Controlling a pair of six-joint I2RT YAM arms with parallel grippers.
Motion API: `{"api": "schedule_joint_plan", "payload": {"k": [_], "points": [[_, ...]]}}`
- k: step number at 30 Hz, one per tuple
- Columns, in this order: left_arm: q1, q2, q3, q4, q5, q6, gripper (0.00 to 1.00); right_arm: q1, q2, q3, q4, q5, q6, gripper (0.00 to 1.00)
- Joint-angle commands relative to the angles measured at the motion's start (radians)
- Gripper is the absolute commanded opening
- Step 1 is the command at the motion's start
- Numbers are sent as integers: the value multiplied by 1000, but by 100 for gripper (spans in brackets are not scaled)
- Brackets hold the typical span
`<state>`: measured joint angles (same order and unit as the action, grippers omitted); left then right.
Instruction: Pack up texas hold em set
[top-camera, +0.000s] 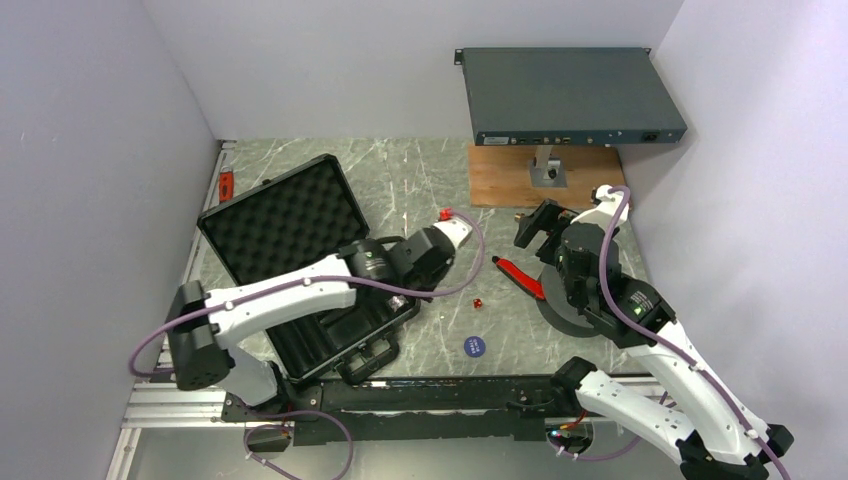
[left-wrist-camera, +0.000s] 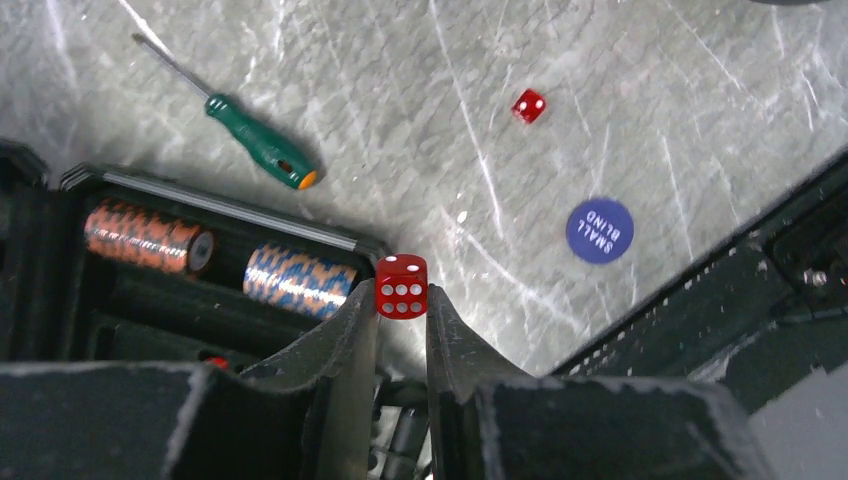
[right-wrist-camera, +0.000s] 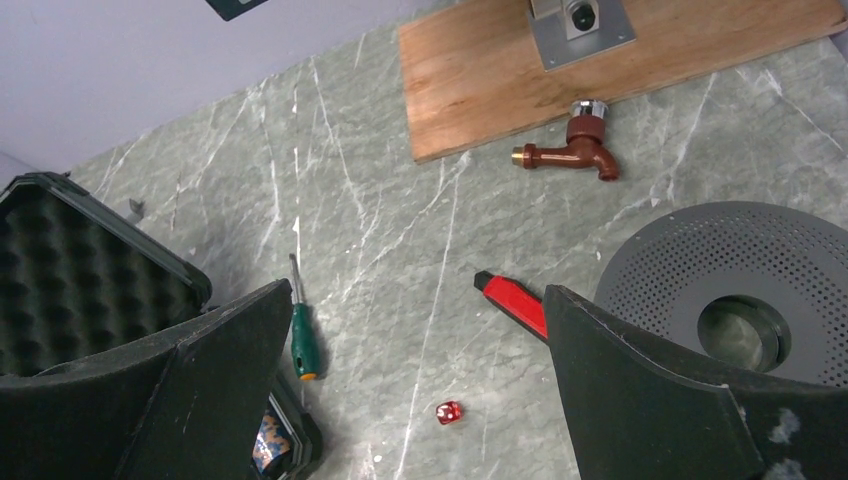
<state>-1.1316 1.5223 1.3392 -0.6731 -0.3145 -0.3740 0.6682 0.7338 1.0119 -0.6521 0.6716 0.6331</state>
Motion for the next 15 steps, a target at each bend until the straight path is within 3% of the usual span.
{"api": "schedule_joint_plan", "payload": {"k": [1,15], "points": [[74,-123,-6,-117,107,122,0,-2,-15,-15,-1,1,24,100],[243,-400,-243,-196,139,282,0,-3,6,-28,20,-35,19,99]]}}
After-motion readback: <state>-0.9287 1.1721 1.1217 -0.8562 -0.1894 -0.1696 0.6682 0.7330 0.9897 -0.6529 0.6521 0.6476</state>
